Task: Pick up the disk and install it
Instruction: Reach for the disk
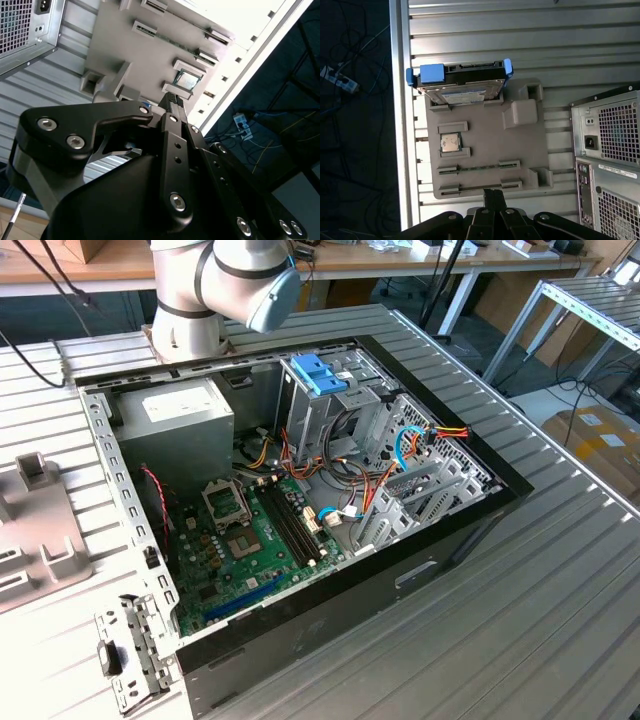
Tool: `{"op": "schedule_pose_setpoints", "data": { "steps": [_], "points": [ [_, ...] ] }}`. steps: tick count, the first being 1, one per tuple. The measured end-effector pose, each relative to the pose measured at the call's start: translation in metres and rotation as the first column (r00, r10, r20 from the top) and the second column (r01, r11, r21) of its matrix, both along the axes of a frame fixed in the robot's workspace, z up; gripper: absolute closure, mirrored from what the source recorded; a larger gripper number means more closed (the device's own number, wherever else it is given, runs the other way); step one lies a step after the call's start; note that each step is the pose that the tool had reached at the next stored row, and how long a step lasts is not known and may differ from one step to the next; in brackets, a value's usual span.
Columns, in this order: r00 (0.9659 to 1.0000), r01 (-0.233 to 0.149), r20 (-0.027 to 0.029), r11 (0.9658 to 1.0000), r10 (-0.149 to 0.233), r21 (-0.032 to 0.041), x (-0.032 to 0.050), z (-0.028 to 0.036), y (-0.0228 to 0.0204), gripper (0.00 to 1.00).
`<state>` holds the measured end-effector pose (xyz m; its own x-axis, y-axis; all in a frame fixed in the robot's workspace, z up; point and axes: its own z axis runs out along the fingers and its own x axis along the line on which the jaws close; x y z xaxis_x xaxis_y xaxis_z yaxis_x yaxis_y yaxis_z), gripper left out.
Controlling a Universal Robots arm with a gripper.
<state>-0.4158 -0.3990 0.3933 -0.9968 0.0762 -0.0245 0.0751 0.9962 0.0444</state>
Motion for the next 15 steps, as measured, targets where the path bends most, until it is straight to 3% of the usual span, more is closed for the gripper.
{"op": "schedule_pose_setpoints", "data": {
  "steps": [7,9,11,15],
  "points": [
    [1.0000,0.000,0.0000,1.0000,0.000,0.0000,-0.0055,0.0000,0.0000,0.89],
    [1.0000,0.000,0.0000,1.0000,0.000,-0.0002,-0.0082,-0.0002,0.0122,0.89],
    [1.0000,0.000,0.0000,1.0000,0.000,-0.0004,-0.0092,-0.0003,0.0163,0.89],
    [1.0000,0.000,0.0000,1.0000,0.000,-0.0004,-0.0094,-0.0003,0.0174,0.89]
  ]
}}
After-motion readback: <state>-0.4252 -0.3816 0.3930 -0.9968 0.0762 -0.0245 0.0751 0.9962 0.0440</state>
